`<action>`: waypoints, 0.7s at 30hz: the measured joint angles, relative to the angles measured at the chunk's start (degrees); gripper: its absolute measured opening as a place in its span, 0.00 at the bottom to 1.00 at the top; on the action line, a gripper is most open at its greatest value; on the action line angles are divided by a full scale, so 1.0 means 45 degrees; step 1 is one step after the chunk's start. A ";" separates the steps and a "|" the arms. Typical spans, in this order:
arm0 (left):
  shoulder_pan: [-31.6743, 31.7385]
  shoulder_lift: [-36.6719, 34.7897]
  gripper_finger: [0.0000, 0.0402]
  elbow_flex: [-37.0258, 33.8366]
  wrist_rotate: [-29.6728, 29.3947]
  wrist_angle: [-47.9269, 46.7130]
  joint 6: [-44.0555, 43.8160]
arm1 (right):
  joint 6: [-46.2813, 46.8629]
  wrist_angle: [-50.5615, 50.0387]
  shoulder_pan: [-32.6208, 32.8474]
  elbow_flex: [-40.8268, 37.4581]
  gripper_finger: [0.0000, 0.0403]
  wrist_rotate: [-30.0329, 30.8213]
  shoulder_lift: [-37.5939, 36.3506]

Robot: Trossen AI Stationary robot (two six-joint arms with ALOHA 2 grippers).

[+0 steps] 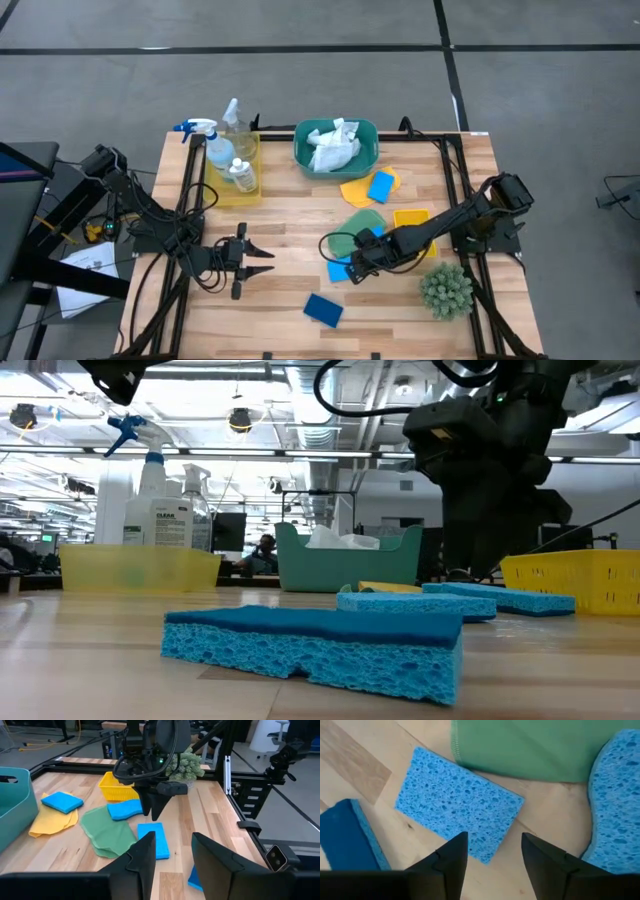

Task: Pick & Place Kitchen Items
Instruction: Put the blue sponge into the right yellow bin

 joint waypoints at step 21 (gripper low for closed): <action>-0.0005 0.0000 0.30 0.0000 0.0030 0.0092 0.0063 | -0.0626 0.1042 -0.0249 0.0011 0.33 -0.0579 0.1394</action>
